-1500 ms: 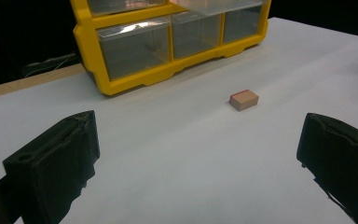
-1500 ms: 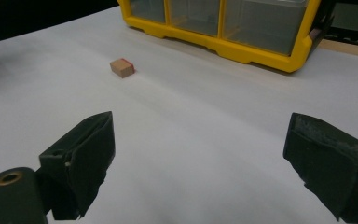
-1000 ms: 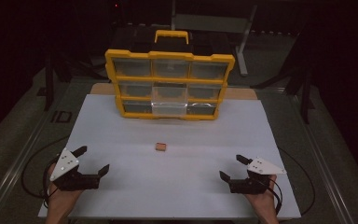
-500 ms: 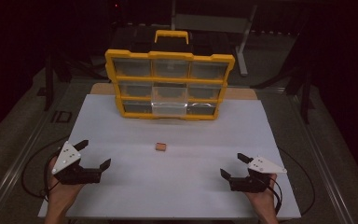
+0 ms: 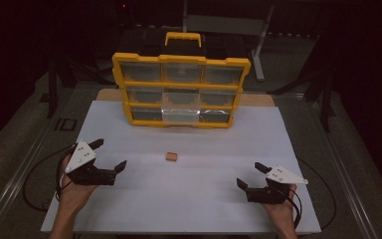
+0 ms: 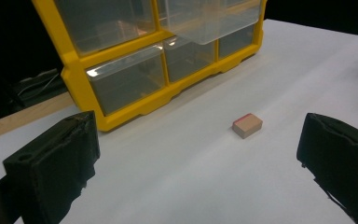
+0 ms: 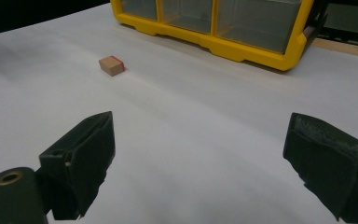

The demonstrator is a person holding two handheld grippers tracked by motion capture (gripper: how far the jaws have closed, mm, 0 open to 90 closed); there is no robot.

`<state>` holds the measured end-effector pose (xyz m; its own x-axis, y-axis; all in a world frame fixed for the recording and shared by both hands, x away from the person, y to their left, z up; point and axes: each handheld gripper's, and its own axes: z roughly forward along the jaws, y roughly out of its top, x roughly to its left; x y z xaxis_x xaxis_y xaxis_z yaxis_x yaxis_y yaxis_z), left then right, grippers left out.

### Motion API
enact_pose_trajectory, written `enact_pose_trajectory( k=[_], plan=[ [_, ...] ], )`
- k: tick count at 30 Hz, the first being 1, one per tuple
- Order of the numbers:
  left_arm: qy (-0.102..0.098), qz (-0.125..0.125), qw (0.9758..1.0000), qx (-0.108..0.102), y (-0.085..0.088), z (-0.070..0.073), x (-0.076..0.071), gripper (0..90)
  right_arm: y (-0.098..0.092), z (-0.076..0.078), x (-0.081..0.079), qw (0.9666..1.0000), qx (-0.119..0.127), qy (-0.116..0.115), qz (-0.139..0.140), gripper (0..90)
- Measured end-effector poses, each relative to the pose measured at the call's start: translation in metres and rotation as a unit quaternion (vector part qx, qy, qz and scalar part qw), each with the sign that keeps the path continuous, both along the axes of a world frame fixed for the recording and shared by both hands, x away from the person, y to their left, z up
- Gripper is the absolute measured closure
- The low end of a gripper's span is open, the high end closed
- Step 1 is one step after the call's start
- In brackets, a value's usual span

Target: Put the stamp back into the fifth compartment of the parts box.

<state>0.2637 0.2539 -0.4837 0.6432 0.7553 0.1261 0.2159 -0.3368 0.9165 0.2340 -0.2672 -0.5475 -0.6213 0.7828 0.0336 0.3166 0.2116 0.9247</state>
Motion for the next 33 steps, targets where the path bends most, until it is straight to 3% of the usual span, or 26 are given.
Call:
enact_pose_trajectory(
  k=[14,24,33],
  plan=[
    [0.012,-0.006,0.9995,0.029,-0.015,0.004,0.019,0.0,-0.002,0.0,0.001,1.0,0.001,0.002,-0.005,8.8],
    [0.021,-0.016,0.999,0.037,-0.027,0.004,0.032,0.0,-0.003,0.0,0.002,1.0,0.003,0.001,-0.007,8.8],
    [0.031,-0.026,0.9975,0.058,-0.038,0.006,0.046,0.0,-0.003,-0.001,0.002,1.0,0.002,0.001,-0.007,8.8]
  ],
)
